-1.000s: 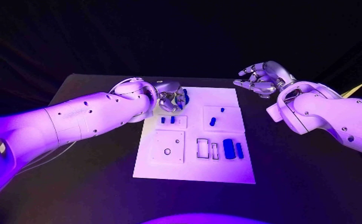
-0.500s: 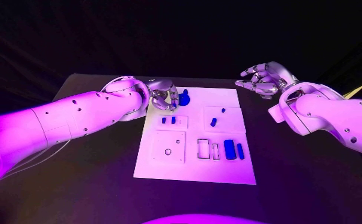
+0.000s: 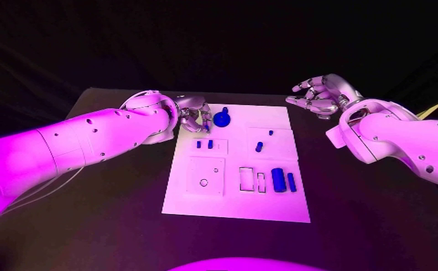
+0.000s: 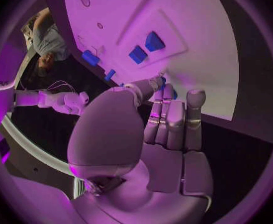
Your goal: Assemble the parts on the task board
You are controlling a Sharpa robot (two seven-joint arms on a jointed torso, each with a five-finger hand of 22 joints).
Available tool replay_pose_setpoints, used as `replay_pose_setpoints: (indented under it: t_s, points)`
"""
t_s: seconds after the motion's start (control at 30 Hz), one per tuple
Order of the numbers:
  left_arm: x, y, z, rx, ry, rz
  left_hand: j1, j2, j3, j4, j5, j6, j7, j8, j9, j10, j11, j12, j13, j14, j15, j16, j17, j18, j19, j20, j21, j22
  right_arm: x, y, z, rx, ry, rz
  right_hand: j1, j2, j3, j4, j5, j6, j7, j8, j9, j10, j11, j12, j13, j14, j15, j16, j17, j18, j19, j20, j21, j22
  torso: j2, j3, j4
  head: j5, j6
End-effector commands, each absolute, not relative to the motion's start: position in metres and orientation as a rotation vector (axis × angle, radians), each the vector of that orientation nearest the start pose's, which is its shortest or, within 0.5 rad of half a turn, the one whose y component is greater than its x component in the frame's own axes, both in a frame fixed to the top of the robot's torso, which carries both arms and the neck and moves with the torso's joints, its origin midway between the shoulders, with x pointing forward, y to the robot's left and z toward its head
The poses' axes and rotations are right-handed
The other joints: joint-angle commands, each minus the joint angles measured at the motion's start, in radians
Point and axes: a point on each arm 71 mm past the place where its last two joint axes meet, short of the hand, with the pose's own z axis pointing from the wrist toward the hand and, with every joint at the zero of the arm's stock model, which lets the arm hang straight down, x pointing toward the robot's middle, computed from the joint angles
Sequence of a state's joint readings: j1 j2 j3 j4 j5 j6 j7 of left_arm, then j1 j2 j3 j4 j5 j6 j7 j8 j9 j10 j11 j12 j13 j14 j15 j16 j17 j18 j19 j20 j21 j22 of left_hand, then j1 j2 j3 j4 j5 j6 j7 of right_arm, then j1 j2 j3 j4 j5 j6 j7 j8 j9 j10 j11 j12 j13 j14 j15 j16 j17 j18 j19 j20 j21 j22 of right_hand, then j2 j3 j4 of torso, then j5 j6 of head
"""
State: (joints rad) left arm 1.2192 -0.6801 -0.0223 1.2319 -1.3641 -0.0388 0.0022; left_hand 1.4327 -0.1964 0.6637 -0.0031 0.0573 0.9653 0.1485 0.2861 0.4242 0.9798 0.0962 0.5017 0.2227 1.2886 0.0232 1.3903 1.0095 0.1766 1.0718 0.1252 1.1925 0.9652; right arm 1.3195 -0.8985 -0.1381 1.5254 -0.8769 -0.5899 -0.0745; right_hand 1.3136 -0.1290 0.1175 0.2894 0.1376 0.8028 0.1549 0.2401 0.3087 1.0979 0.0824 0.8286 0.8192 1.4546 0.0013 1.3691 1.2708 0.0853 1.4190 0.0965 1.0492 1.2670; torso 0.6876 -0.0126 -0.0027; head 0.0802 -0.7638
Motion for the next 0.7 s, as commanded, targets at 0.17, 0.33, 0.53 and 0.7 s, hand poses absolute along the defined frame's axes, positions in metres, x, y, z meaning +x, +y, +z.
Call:
replay_pose_setpoints:
  t_s: [0.17, 0.33, 0.53, 0.7]
  points:
    - [0.5358, 0.1939, -0.2032, 0.182, 1.907, -0.656, -0.007, 0.010, 0.015, -0.014, -0.004, 0.019, 0.006, -0.009, -0.001, 0.039, -0.008, -0.002, 0.002, 0.011, -0.001, 0.016, 0.012, -0.029, -0.002, -0.001, 0.011, 0.014, 0.4991, -0.2468, -0.1560, 0.474, 1.530, 0.763, -0.002, 0.001, 0.014, 0.000, 0.004, 0.017, 0.006, 0.025, -0.005, -0.048, -0.009, -0.010, -0.007, 0.038, -0.008, -0.008, -0.005, 0.015, -0.011, -0.002, -0.012, -0.004, 0.000, 0.0001, -0.0018, 0.004, 0.000]
    - [0.5361, 0.1923, -0.2041, 0.185, 1.911, -0.658, -0.007, 0.010, 0.015, -0.014, -0.004, 0.019, 0.006, -0.009, -0.001, 0.039, -0.008, -0.002, 0.002, 0.011, -0.001, 0.016, 0.012, -0.029, -0.002, -0.001, 0.011, 0.014, 0.4991, -0.2466, -0.1560, 0.474, 1.530, 0.764, -0.002, 0.001, 0.014, 0.000, 0.004, 0.017, 0.006, 0.025, -0.005, -0.048, -0.009, -0.010, -0.007, 0.038, -0.008, -0.008, -0.005, 0.015, -0.011, -0.002, -0.012, -0.004, 0.000, -0.0001, -0.0009, 0.004, -0.001]
    - [0.5361, 0.1907, -0.2047, 0.186, 1.916, -0.662, -0.008, 0.010, 0.014, -0.013, -0.004, 0.020, 0.006, -0.010, -0.002, 0.040, -0.008, -0.005, 0.002, 0.011, -0.001, 0.017, 0.011, -0.030, -0.001, -0.001, 0.012, 0.016, 0.4991, -0.2464, -0.1561, 0.473, 1.530, 0.764, -0.002, 0.001, 0.014, 0.000, 0.004, 0.017, 0.006, 0.025, -0.005, -0.048, -0.009, -0.010, -0.007, 0.038, -0.008, -0.008, -0.005, 0.015, -0.011, -0.002, -0.012, -0.004, 0.000, 0.0003, -0.0005, 0.003, -0.001]
    - [0.5362, 0.1902, -0.2061, 0.187, 1.927, -0.660, -0.010, 0.010, 0.014, -0.013, -0.004, 0.021, 0.005, -0.010, -0.001, 0.042, -0.009, -0.006, 0.002, 0.011, -0.001, 0.017, 0.011, -0.030, 0.000, -0.001, 0.013, 0.017, 0.4991, -0.2463, -0.1561, 0.474, 1.530, 0.764, -0.002, 0.001, 0.014, 0.000, 0.004, 0.017, 0.006, 0.025, -0.005, -0.048, -0.009, -0.010, -0.007, 0.038, -0.008, -0.008, -0.005, 0.015, -0.011, -0.002, -0.012, -0.004, -0.001, 0.0001, -0.0005, 0.003, -0.003]
